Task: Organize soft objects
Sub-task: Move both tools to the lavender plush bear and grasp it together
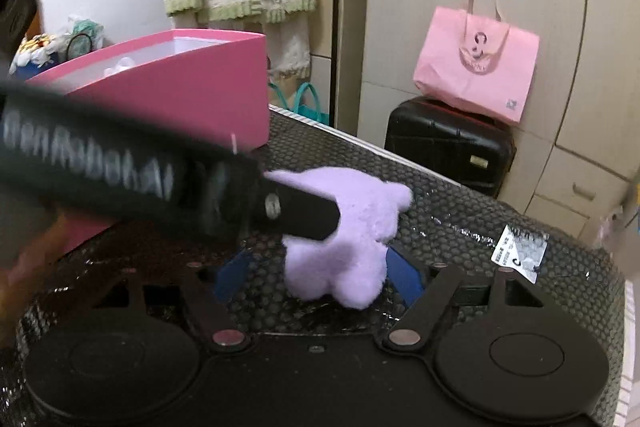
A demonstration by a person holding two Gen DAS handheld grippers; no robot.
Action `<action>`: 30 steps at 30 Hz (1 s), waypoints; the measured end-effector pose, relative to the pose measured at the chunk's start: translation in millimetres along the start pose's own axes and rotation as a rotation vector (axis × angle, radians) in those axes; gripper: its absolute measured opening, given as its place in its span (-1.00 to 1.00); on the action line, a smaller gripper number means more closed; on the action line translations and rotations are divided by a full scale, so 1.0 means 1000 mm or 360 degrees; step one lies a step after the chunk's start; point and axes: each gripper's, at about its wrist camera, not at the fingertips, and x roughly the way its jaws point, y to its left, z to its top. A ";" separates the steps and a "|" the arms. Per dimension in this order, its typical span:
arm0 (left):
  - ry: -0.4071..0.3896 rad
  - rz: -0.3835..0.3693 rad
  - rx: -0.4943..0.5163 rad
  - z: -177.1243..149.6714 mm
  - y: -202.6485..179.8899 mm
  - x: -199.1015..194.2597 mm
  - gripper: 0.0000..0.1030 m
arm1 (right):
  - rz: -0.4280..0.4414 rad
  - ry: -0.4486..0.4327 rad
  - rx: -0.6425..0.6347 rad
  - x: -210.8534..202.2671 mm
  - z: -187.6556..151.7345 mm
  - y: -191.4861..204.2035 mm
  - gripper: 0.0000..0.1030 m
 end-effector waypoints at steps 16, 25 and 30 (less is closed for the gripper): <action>0.0029 -0.0083 0.0029 -0.010 -0.004 0.002 -0.13 | 0.0025 -0.0055 0.0185 -0.001 -0.007 -0.012 -0.05; 0.0034 -0.0118 0.0074 -0.021 -0.008 -0.016 -0.30 | -0.0071 -0.0068 0.0195 -0.023 -0.016 0.010 -0.07; 0.0083 -0.0189 0.0060 -0.027 -0.005 -0.028 -0.30 | -0.0091 -0.0042 0.0227 -0.036 -0.021 0.018 -0.07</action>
